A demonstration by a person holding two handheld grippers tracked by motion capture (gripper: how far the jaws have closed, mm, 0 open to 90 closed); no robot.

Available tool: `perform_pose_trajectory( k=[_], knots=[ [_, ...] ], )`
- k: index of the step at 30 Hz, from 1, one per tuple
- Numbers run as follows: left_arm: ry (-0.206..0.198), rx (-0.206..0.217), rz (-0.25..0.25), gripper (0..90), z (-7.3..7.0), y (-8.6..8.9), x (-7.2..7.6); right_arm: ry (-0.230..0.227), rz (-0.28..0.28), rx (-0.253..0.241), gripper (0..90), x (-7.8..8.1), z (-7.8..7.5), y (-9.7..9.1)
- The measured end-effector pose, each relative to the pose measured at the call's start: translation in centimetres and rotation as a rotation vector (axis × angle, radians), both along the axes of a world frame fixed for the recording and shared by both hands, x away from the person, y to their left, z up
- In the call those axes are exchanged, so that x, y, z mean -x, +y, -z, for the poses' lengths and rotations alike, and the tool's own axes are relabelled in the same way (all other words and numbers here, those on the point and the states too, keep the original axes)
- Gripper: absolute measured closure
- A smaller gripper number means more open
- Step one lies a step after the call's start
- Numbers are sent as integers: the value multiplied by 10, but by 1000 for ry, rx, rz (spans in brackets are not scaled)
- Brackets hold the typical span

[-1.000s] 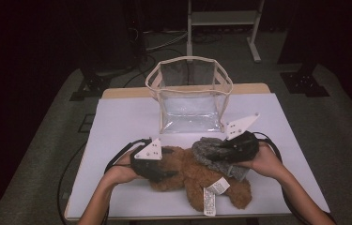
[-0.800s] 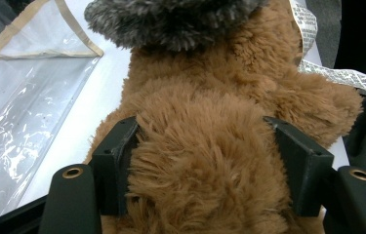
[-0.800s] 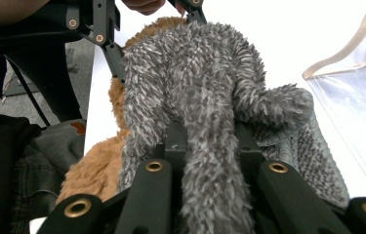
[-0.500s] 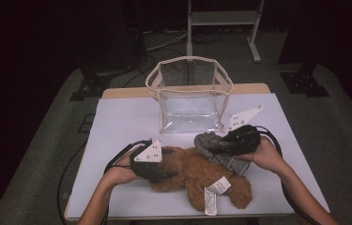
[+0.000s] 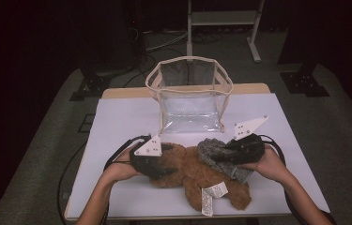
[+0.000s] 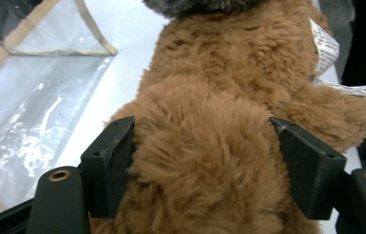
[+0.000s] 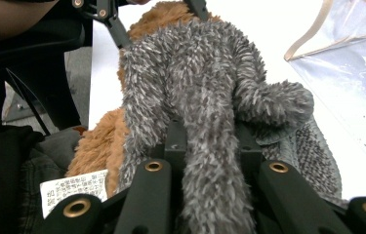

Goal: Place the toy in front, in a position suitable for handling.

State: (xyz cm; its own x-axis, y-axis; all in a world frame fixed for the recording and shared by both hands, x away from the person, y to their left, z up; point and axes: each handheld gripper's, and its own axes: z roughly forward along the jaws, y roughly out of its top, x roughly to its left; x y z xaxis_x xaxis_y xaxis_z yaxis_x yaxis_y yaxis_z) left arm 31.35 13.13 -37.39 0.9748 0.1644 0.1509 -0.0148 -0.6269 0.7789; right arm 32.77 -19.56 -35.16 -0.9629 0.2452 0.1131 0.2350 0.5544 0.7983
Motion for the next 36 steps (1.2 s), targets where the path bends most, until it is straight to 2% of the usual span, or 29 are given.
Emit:
perform_pose_trajectory(
  k=[1,3,7,8,9,13,16,19,21,22,23,25,28,29,31,33,36],
  knots=[
    [-2,-2,6,301,1,1,3,-12,-13,25,737,-1,-4,7],
    [-2,-12,20,306,0,2,6,-20,-28,44,737,-2,-7,15],
    [-2,-37,35,319,1,4,9,-25,-67,65,737,-6,-8,35],
    [-2,-37,35,322,1,4,9,-25,-67,65,737,-6,-8,35],
    [-3,-43,44,323,2,5,11,-25,-81,68,737,-8,-7,45],
    [2,-44,42,327,5,9,14,-19,-108,84,736,-8,-8,58],
    [5,-28,46,329,7,12,17,-35,-104,82,736,-7,-12,54],
    [4,-34,48,329,6,12,18,-44,-72,70,736,-8,-16,39],
    [0,-39,53,329,5,12,19,-38,-57,65,735,-8,-16,32],
    [-1,-34,55,328,2,12,19,-29,-34,51,735,-7,-16,19],
    [-1,-34,55,328,2,12,19,-24,-24,45,734,-6,-15,14],
    [6,-12,48,324,-2,11,17,-13,-19,33,734,-4,-11,9],
    [-1,1,38,312,-7,6,12,-8,-20,29,734,-1,-7,7],
    [6,-14,37,313,-6,1,10,1,-25,17,734,0,-5,7],
    [14,-21,39,336,-4,-2,9,-5,-28,25,734,0,-6,8],
    [34,-29,49,353,-1,-7,9,-12,-35,38,734,-1,-9,13],
    [28,-36,58,366,1,-7,11,-17,-63,61,734,-4,-12,28]
  ],
)
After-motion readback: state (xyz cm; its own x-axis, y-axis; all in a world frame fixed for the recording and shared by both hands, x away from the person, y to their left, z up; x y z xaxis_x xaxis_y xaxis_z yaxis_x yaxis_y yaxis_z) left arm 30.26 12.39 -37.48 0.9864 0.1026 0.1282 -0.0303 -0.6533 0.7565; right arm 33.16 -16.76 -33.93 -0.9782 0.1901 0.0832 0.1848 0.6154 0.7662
